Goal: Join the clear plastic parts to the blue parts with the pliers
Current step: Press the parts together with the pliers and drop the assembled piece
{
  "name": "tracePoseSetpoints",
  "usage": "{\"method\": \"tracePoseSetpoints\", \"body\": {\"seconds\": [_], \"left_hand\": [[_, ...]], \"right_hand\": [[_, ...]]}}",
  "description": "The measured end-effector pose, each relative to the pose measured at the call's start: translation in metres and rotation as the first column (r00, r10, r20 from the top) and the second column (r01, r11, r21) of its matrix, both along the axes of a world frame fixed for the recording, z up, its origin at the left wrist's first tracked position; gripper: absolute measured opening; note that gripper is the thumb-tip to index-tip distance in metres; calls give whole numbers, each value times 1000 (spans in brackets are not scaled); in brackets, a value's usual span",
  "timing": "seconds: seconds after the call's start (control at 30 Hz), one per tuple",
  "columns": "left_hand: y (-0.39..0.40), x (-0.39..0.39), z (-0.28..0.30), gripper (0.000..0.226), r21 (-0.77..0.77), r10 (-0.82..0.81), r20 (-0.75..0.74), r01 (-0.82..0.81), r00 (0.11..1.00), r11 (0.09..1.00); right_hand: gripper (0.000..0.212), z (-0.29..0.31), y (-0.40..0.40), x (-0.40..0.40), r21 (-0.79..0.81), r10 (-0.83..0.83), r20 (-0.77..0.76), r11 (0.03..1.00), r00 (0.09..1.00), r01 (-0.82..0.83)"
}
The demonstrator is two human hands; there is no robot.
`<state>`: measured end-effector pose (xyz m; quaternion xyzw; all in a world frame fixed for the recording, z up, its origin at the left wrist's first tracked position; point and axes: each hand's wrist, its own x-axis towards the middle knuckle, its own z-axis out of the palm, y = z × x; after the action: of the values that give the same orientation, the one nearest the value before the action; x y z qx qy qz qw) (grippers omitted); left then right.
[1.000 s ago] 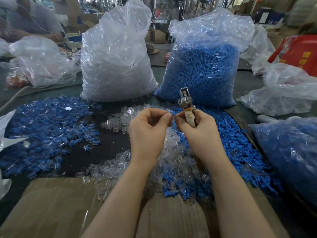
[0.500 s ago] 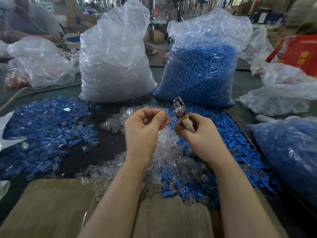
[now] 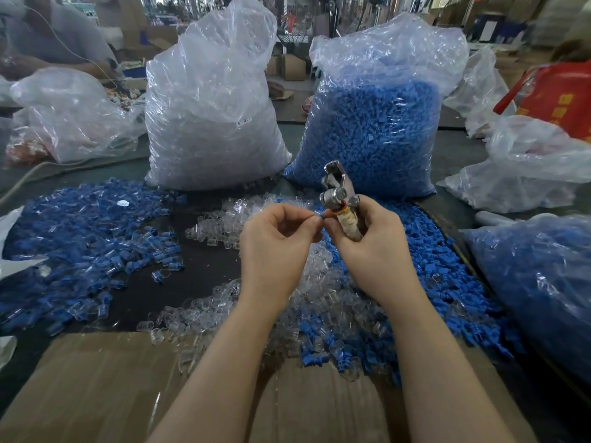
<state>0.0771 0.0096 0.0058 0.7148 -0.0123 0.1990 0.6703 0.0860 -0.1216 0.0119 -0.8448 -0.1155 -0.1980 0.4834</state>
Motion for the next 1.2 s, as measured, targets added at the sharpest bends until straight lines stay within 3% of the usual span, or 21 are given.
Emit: {"method": "tracePoseSetpoints", "body": {"seconds": [0.13,0.27,0.37,0.5,0.87,1.2], "left_hand": [[1,0,1,8,-7,-3,-15,3,1000,1000],[3,1,3,12,-126,-19,-32,15,999,992],[6,1,4,10,-236,-48,-29,39,998,971],[7,1,5,10,-264,-64,-2,62,998,963],[6,0,6,13,-239,-69,27,73,997,968],[6,0,6,11,-254,-71,-14,65,997,965]], "right_hand": [[5,-1,0,1,22,10,-24,1000,1000,-9],[8,0,-7,2,88,67,-113,994,991,-58],[5,-1,-15,1,58,108,-228,994,968,-97],[6,-1,-17,-1,0,172,-306,983,936,-181],[7,-3,-14,0,-41,220,-301,969,928,-243],[11,-8,-12,2,-185,119,-254,968,960,-169]]}}
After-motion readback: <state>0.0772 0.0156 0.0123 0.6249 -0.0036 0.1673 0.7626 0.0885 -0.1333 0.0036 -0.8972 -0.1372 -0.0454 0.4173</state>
